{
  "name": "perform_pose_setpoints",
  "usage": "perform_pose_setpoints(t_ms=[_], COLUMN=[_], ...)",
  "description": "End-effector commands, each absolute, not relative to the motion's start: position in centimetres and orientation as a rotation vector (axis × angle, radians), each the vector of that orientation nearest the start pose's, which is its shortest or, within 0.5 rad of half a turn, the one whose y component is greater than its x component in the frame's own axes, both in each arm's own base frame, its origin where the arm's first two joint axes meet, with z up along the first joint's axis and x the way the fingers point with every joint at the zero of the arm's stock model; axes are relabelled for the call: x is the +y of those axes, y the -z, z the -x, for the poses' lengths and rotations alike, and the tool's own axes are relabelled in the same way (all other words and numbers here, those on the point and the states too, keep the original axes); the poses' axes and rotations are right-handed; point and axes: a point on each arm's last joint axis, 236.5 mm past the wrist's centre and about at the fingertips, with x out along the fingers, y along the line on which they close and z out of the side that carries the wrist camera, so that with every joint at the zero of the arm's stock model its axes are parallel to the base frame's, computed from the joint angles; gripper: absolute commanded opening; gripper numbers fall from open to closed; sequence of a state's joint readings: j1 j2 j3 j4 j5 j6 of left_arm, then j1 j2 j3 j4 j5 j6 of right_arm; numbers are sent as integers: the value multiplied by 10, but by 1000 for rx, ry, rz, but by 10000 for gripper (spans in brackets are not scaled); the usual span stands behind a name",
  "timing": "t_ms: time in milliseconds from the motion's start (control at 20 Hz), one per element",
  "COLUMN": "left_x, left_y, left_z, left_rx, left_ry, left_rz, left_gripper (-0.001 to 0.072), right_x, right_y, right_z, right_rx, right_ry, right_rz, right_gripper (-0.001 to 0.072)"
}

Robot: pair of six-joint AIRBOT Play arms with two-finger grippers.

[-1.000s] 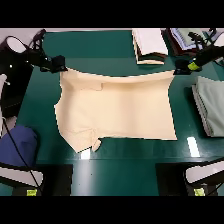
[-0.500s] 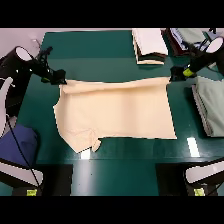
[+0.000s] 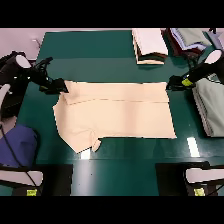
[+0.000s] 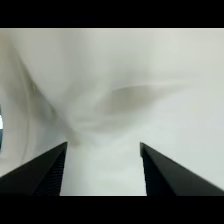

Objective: Fold the shirts.

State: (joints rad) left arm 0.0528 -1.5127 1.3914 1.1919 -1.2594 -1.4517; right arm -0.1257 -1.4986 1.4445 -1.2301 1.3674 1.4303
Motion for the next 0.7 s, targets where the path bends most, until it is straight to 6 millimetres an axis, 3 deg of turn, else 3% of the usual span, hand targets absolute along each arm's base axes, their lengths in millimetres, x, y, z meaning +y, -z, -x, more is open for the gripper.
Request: perform_pose_setpoints(t_ms=[0, 250, 350, 500, 650], left_x=[-50, -59, -67, -88, -105], left_y=[-12, 39, 52, 66, 75], left_z=[-371, -243, -210, -184, -191], left_rx=[1361, 1515, 1550, 1570, 1517], left_ry=[192, 149, 139, 173, 190], left_rz=[253, 335, 390, 498, 593], left_gripper=[538, 538, 538, 538, 538], right_x=[31, 39, 39, 39, 40], right_y=[-54, -69, -67, -65, -65], right_z=[-397, -370, -364, -358, -357], right_rx=[1303, 1217, 1210, 1204, 1208], right_ry=[-230, -225, -221, -217, -219], right_rz=[-251, -237, -239, -241, -241], right_gripper=[411, 410, 410, 410, 410])
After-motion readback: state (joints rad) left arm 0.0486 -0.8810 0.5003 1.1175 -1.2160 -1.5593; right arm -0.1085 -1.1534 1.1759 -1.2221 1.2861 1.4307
